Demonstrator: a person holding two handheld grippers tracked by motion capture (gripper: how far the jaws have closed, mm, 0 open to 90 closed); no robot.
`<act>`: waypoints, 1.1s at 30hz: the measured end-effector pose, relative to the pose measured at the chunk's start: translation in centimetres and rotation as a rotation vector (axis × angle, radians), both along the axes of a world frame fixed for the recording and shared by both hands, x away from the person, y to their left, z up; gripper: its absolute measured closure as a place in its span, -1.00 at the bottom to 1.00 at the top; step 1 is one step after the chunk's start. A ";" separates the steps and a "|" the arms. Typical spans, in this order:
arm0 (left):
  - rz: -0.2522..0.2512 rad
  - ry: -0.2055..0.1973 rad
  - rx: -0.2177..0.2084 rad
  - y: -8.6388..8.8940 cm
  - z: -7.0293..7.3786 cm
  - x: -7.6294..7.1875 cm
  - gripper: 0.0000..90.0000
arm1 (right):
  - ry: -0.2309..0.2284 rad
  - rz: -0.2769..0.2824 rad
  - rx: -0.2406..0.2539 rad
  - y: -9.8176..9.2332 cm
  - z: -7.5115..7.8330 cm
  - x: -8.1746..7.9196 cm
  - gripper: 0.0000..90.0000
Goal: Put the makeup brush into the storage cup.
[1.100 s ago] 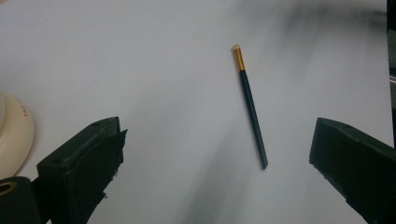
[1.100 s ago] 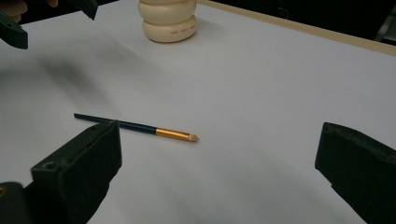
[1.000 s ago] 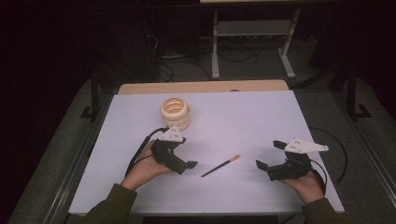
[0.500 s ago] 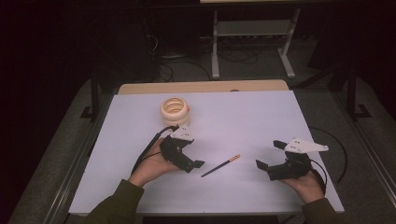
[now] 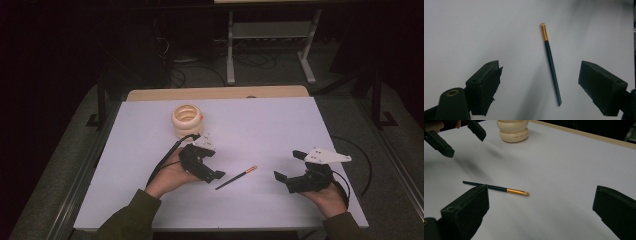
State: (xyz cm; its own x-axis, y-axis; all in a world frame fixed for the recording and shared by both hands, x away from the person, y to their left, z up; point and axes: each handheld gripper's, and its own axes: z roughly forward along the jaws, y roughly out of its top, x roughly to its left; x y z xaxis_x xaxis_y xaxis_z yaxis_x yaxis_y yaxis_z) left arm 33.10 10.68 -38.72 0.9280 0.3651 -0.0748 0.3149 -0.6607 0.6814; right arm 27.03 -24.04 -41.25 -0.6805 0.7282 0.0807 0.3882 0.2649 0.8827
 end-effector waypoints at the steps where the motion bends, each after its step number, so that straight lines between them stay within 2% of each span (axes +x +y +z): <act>1: 0.001 0.004 0.000 -0.1 0.0 0.0 -0.56 | 0.001 -0.001 0.000 0.0 0.0 0.0 -1.00; 12: -0.001 0.035 0.037 -0.9 -0.1 0.4 -0.36 | -0.001 0.001 0.001 0.0 0.0 0.1 -1.00; 23: -0.007 0.059 0.045 -2.1 0.2 1.0 -0.22 | -0.004 0.006 0.004 0.1 0.0 0.1 -1.00; 25: -0.005 0.075 0.046 -2.3 0.2 1.2 -0.16 | -0.004 0.006 0.004 0.1 0.0 0.1 -1.00; 33: -0.020 0.100 0.077 -3.4 0.2 1.7 -0.02 | 0.000 0.003 0.009 0.0 0.1 0.0 -1.00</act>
